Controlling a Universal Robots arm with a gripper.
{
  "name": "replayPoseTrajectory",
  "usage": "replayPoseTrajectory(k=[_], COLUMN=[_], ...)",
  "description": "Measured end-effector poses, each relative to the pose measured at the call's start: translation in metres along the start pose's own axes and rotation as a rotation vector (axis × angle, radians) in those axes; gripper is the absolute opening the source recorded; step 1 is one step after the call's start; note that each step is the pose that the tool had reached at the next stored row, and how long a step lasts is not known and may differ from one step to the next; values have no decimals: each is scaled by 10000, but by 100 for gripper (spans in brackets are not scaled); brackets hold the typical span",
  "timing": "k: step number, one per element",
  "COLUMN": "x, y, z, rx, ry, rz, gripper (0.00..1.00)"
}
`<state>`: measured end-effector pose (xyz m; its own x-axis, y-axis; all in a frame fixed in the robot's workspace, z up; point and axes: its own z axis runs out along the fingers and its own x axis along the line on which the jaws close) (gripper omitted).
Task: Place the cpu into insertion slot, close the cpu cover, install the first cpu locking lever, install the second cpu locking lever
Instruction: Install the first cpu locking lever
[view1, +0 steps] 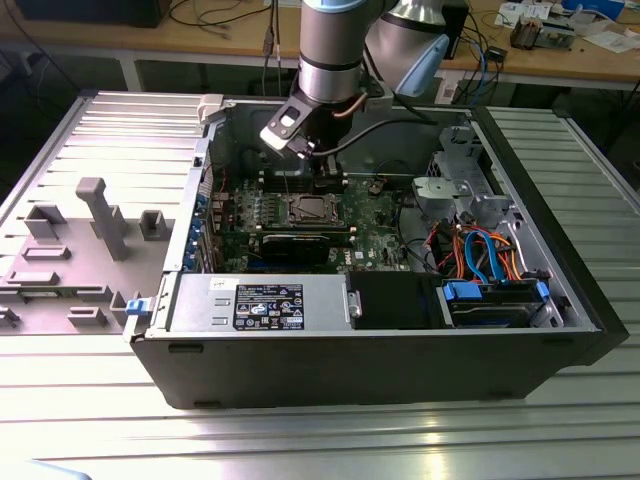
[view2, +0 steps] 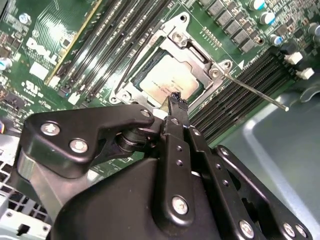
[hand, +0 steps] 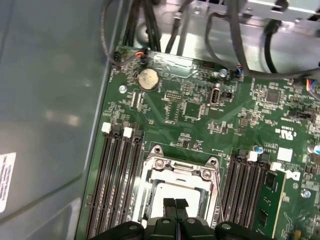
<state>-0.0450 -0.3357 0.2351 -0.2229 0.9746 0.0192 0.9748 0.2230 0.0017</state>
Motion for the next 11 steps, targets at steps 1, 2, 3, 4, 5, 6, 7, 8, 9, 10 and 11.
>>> replayPoseTrajectory(k=[1,2,3,4,5,6,7,8,9,10,11], x=[0,0,0,0,0,0,0,0,0,0,0], y=[0,0,0,0,0,0,0,0,0,0,0], z=[0,0,0,0,0,0,0,0,0,0,0], rx=[3,5,7,8,10,10,10,10,10,9,10], ry=[1,0,1,1,1,1,1,1,3,3,3], rz=[-177,-280,-374,-464,-525,-540,-540,-542,-542,-542,-543], gripper=[11,11,11,11,11,11,11,11,11,11,11])
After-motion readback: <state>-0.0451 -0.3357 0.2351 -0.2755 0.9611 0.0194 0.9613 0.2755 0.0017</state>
